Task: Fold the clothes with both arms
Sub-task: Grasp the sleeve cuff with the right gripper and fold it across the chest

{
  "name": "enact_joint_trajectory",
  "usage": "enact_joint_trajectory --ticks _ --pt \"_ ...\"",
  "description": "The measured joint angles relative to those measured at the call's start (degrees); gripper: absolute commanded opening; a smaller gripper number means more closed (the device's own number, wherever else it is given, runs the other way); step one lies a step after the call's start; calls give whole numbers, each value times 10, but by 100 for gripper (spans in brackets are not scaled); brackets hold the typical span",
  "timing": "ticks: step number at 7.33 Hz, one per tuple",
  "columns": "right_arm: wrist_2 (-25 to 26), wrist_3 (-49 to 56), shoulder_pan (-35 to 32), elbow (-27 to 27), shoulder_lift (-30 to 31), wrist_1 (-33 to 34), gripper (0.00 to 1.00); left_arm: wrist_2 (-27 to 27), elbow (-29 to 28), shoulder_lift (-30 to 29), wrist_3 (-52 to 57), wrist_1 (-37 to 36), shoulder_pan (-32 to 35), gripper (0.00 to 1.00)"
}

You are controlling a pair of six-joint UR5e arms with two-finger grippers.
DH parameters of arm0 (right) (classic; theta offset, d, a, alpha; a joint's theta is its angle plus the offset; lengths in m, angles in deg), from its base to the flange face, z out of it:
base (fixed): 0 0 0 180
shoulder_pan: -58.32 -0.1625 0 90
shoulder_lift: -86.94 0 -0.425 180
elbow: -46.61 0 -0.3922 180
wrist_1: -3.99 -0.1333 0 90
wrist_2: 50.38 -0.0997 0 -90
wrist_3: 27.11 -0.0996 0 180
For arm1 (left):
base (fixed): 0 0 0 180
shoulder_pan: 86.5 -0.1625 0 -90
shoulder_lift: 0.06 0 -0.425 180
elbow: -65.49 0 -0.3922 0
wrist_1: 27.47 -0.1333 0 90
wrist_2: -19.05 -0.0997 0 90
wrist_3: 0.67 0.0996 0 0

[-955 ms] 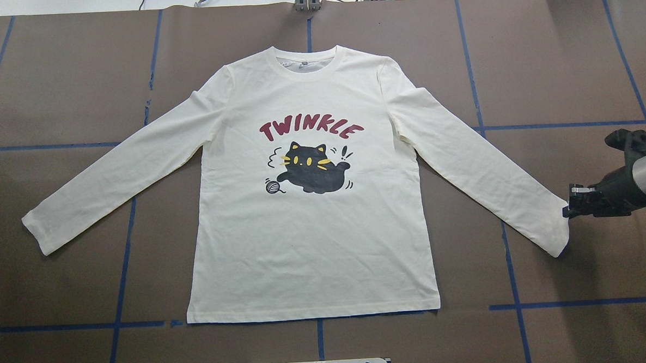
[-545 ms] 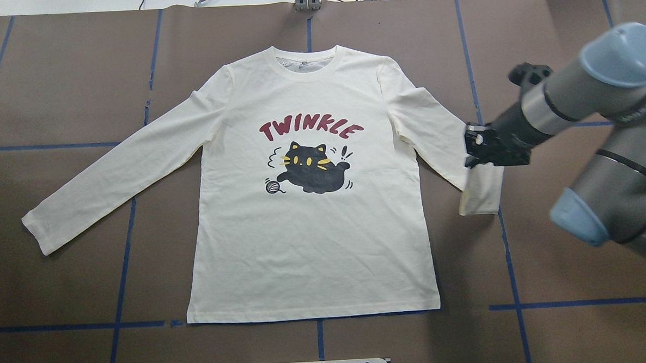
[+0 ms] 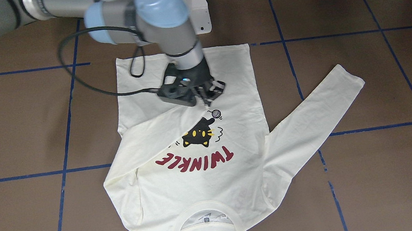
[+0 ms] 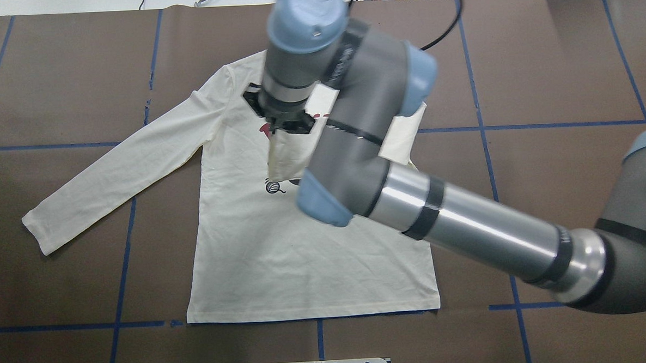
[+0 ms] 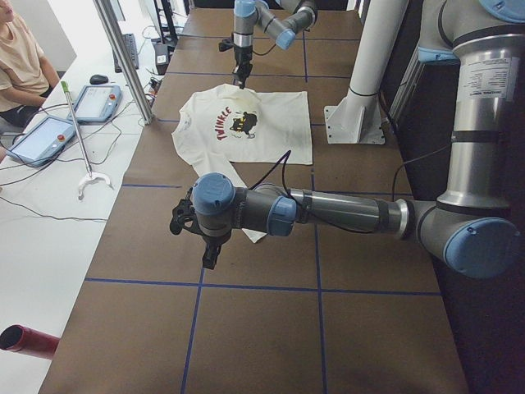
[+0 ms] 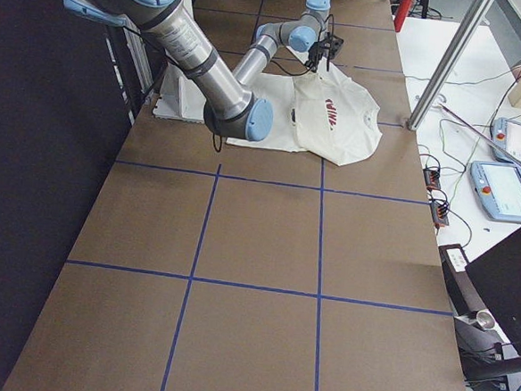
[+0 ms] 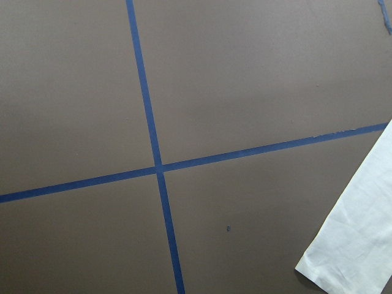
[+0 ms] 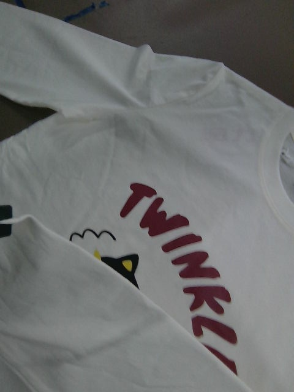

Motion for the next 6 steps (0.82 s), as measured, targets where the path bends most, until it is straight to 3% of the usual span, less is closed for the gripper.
enact_joint_trajectory --ticks 1,2,3,5,6 --pt "60 -21 35 -90 -47 -78 0 0 1 0 -1 0 0 100" --pt "96 -29 54 -151 -79 -123 87 0 3 0 -2 0 0 100" --pt "121 -32 68 -199 -108 -145 100 1 4 0 -2 0 0 100" --pt "155 -35 79 -235 -129 -166 100 5 12 0 -2 1 -3 100" --pt "157 -40 71 -227 -128 -168 100 17 13 0 -11 4 -20 100"
